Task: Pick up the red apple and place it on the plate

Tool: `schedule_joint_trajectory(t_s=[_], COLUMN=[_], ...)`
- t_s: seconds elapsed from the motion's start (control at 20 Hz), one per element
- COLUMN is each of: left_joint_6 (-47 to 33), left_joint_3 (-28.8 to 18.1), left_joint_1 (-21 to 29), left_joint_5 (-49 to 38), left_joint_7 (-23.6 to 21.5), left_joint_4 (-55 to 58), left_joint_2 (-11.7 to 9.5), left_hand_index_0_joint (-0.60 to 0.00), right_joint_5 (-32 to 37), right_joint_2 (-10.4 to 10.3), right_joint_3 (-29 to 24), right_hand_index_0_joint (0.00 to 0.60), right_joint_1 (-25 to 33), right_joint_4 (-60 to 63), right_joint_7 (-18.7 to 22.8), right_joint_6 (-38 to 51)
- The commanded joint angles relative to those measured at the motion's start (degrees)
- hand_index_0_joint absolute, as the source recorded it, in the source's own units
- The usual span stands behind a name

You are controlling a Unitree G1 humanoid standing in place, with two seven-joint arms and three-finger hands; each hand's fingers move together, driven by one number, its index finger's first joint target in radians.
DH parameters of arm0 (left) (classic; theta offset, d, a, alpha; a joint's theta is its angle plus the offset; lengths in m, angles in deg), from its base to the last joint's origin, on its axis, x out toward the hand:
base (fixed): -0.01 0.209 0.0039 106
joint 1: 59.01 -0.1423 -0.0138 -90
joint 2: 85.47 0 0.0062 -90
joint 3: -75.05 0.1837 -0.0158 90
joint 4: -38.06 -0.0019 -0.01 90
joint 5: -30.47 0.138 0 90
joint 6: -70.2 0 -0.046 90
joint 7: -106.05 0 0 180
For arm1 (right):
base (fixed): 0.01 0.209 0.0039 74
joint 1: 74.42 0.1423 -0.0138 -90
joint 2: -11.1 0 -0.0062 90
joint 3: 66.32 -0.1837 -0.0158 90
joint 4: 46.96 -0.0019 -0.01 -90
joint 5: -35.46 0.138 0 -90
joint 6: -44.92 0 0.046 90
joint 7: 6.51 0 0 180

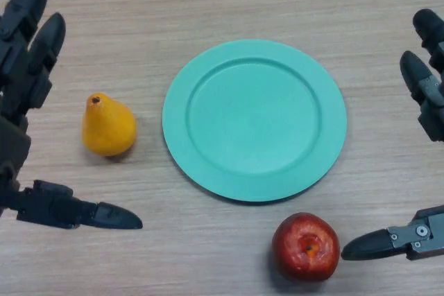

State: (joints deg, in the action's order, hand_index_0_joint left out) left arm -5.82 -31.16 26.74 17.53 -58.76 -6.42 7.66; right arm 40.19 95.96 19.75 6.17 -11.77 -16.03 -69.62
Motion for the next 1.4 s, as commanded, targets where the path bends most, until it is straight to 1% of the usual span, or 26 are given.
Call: schedule_joint_trajectory(t_s=[0.05,0.2,0.3,0.4,0.55,0.65,0.8,0.85,0.95,1.0,1.05,1.1,1.2,1.25,1.3,1.35,1.4], left_joint_6=[-3.6,-4.3,-4.0,-3.9,-4.3,-5.4,-5.2,-5.2,-5.6,-5.9,-6.0,-6.2,-6.3,-6.4,-6.5,-7.6,-7.9], left_joint_3=[-3.3,-3.7,-3.8,-3.6,-3.3,-3.3,-3.8,-3.7,-3.9,-3.9,-3.9,-3.9,-4.0,-4.2,-4.5,-4.8,-4.6], left_joint_1=[1.7,1.9,2.5,2.7,2.9,2.9,2.9,2.9,2.5,2.3,1.9,1.8,1.7,1.4,1.1,0.3,0.1], left_joint_5=[-4.2,-4.8,-5.1,-4.6,-4.6,-4.9,-5.3,-5.1,-5.0,-4.8,-4.4,-4.2,-4.2,-4.4,-4.5,-4.3,-3.9], left_joint_7=[0.0,-0.2,-0.5,-0.5,-0.5,-0.3,-0.3,-0.3,-0.1,0.1,0.1,0.0,0.0,0.1,0.2,0.2,0.1], left_joint_4=[2.5,1.4,0.6,0.0,-0.3,-1.2,-1.3,-1.2,-1.1,-1.2,-1.2,-1.3,-1.2,-1.1,-0.9,-0.8,-0.8], left_joint_2=[-2.7,-2.8,-3.3,-3.6,-3.5,-3.4,-3.8,-3.8,-3.6,-3.5,-3.3,-3.1,-3.0,-2.9,-2.8,-2.2,-2.0], left_hand_index_0_joint=[0.0,0.0,0.0,0.0,0.0,0.0,0.0,0.0,0.0,0.0,0.0,0.0,0.0,0.0,0.0,0.0,0.0], right_joint_5=[-1.1,-3.5,-6.1,-10.4,-16.1,-19.1,-22.2,-23.3,-23.4,-22.9,-23.1,-23.2,-22.7,-22.6,-22.8,-22.8,-22.7], right_joint_2=[0.8,0.8,0.5,0.3,1.1,1.8,2.2,2.0,1.4,1.0,0.5,0.3,0.2,0.2,0.4,0.9,1.0], right_joint_3=[-0.6,1.3,2.7,5.8,10.0,11.4,12.6,13.1,14.3,15.0,16.2,17.3,18.1,19.1,20.1,22.1,22.2], right_hand_index_0_joint=[0.0,0.0,0.0,0.0,0.0,0.0,0.0,0.0,0.0,0.0,0.0,0.0,0.2,0.351,0.45,0.6,0.6], right_joint_1=[1.3,0.4,-2.1,-5.4,-9.7,-10.1,-8.8,-8.5,-8.0,-7.3,-6.3,-5.7,-5.6,-5.4,-5.3,-5.1,-4.9], right_joint_4=[-2.6,-1.1,1.8,6.7,15.7,22.7,32.9,36.2,38.5,39.7,41.5,42.9,43.4,43.6,43.6,43.2,42.9], right_joint_7=[0.8,0.5,0.6,2.2,6.8,10.3,14.4,15.7,17.9,19.8,22.5,24.0,24.5,24.9,25.0,24.8,24.6], right_joint_6=[9.0,11.4,16.2,23.0,31.9,36.5,41.8,42.0,41.0,41.5,41.7,42.1,41.8,41.2,40.6,39.5,39.3])
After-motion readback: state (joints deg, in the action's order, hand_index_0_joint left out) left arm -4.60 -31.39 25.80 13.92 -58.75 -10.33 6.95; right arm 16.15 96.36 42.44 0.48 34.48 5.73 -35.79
